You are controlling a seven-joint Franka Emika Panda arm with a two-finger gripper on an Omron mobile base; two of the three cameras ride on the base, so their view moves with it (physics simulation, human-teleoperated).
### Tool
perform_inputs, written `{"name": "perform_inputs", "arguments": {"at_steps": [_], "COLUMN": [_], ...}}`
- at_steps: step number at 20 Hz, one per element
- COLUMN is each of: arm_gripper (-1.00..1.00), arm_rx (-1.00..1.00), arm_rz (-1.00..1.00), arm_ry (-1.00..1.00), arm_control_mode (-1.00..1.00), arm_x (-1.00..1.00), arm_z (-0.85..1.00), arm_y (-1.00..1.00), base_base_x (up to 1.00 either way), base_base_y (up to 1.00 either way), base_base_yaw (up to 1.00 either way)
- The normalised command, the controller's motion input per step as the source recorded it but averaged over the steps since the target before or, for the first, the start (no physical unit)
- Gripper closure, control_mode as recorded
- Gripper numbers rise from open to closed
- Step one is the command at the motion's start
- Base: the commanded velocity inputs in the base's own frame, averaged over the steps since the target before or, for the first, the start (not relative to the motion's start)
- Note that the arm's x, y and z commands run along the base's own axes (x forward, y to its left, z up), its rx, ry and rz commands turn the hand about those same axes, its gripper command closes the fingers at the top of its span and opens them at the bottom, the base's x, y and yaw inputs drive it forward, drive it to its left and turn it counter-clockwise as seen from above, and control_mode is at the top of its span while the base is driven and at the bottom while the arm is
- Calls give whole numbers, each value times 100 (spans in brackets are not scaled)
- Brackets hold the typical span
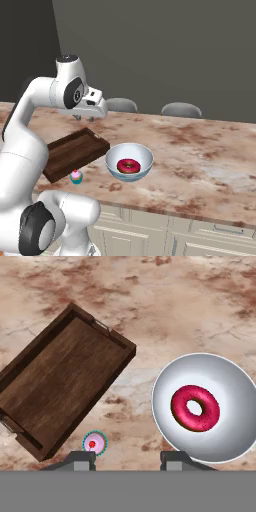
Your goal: Place the bowl with donut and the cupcake onto the tray.
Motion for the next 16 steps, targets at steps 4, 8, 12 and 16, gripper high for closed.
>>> {"name": "perform_inputs", "arguments": {"at_steps": [4,8,12,16], "arm_gripper": [-100,-100,-100,-100], "arm_rx": [1,5,7,7], "arm_rz": [0,-4,-8,-14], "arm_ry": [-1,-4,-6,-3], "arm_control_mode": [-100,-100,-100,-100], "arm_x": [-9,-20,-27,-25], "arm_z": [0,0,-1,-6], "arm_y": [-11,-30,-32,-34], "base_base_x": [0,0,0,0], "base_base_y": [0,0,0,0], "base_base_yaw": [0,0,0,0]}}
